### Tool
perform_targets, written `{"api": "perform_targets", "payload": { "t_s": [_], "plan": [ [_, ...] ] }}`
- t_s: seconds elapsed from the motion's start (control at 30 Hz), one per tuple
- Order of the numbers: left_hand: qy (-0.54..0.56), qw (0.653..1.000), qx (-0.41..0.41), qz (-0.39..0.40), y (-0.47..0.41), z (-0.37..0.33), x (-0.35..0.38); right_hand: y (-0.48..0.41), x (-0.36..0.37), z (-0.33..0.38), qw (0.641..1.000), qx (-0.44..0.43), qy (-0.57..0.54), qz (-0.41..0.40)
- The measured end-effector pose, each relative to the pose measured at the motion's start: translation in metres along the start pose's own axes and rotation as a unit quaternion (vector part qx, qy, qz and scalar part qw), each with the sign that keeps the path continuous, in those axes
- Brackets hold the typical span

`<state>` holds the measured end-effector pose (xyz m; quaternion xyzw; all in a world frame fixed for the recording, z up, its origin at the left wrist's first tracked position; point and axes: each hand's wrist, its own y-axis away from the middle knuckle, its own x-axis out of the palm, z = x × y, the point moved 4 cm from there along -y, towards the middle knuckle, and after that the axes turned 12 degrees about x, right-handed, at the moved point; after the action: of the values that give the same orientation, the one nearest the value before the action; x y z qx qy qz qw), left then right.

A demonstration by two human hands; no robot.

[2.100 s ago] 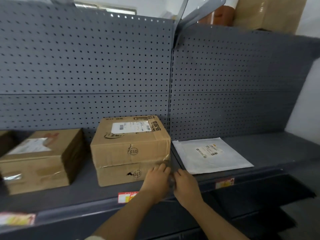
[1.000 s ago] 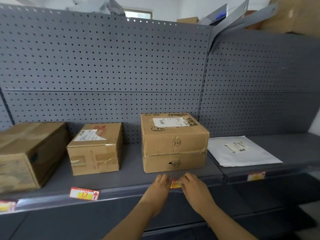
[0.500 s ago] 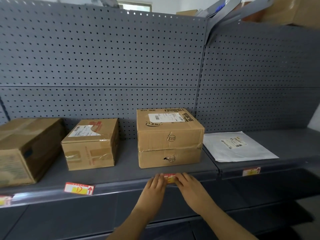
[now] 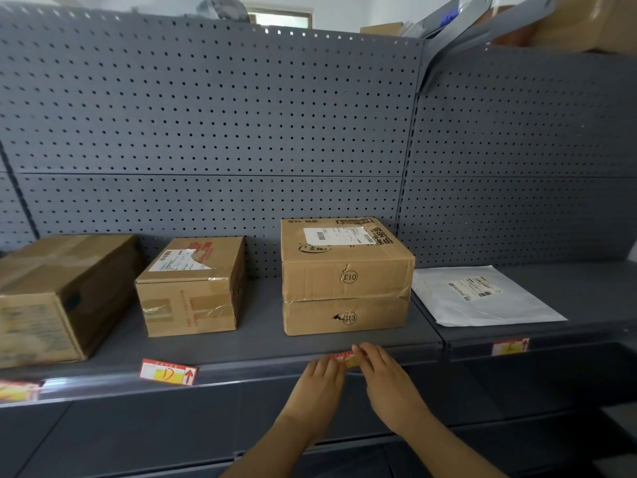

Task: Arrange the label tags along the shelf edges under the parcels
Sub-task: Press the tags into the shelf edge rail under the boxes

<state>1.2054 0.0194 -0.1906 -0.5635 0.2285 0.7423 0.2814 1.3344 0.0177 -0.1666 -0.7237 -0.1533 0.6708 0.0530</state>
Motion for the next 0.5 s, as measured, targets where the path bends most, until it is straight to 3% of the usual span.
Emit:
{"api": "perform_targets", "payload": {
  "t_s": [0.13, 0.3, 0.5],
  "plan": [
    [0.007, 1.0, -0.007, -0.026, -0.002, 0.005, -0.002, 0.003, 0.001, -0.002, 0.999, 0.025, -0.03, 0.01],
    [0.001, 0.999, -0.012, -0.037, -0.001, 0.002, 0.003, 0.003, 0.017, -0.001, 0.997, -0.003, -0.048, 0.056],
    [0.155, 0.98, -0.083, -0.091, 0.001, 0.008, -0.003, -0.004, 0.02, 0.002, 0.998, -0.006, -0.044, 0.045]
  ]
}}
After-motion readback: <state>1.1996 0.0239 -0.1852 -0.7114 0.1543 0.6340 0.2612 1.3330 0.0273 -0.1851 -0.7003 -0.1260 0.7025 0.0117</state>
